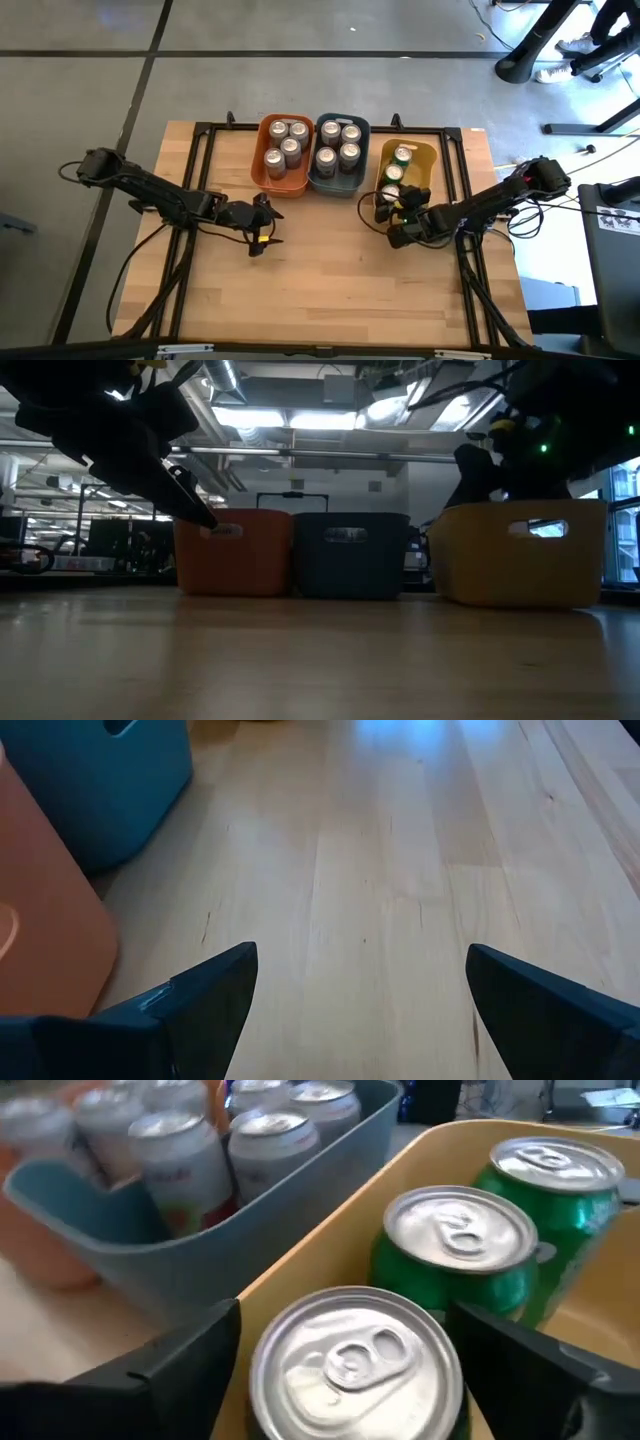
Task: Sort soda cans
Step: Put the left green soda can into the yellow bin, then put the green soda can into the yellow bin
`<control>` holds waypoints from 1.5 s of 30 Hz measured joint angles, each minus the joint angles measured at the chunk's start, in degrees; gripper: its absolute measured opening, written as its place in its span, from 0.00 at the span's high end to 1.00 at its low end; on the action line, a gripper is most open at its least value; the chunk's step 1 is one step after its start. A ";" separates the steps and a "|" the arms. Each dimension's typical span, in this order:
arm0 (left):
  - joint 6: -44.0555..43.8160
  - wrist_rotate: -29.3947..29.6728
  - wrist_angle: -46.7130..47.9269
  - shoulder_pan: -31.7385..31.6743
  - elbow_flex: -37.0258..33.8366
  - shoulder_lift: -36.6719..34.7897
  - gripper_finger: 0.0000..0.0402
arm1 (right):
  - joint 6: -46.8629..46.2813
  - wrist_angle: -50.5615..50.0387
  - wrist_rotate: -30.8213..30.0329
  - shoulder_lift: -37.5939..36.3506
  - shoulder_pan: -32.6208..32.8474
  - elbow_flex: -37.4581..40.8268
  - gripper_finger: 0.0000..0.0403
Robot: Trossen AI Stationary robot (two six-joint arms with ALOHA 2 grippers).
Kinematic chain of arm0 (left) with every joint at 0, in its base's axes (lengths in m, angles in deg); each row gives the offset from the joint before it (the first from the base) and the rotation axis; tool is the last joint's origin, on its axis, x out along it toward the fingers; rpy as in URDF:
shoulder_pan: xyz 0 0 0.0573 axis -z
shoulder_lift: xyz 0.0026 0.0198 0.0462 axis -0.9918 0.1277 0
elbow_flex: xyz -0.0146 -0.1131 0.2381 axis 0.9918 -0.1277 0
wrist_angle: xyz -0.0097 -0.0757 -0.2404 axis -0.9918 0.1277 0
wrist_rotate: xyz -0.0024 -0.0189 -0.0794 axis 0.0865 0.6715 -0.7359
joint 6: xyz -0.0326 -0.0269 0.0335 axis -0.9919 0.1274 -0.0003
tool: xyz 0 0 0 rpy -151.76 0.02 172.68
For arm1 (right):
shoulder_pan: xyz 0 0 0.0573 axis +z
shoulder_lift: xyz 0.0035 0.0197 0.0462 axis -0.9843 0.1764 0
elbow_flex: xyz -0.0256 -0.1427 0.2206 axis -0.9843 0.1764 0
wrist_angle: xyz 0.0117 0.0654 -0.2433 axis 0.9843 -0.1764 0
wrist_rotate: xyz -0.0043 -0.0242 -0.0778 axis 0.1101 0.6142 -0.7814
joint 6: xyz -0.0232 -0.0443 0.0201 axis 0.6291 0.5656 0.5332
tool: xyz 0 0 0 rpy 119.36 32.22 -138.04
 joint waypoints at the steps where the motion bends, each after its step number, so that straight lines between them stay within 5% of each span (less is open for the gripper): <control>1: 0.00 0.00 0.00 0.00 0.00 0.00 0.14 | 1.64 -1.42 1.37 -0.34 0.03 -1.04 0.15; 9: 0.02 0.00 -0.28 0.00 0.00 0.00 0.14 | 6.31 -22.51 16.30 -3.51 0.06 -12.39 0.17; 21: 0.42 0.00 -0.42 0.00 0.00 0.00 0.14 | 6.02 -52.48 26.23 -3.60 0.06 -31.94 0.17; 27: 0.46 0.00 -0.42 0.00 0.00 0.00 0.14 | 10.94 -53.52 29.93 -3.62 0.02 -35.15 0.17; 34: 0.46 0.00 -0.46 0.02 0.00 0.00 0.14 | 16.55 -51.31 25.33 -3.40 -0.01 -35.22 0.17; 41: 0.24 0.00 -0.46 0.04 0.00 0.00 0.14 | 17.87 -50.14 30.35 -3.38 -0.85 -35.22 0.16; 45: 0.16 0.00 -0.46 0.04 0.00 0.00 0.14 | 15.09 -54.91 33.71 -3.36 -1.62 -35.22 0.08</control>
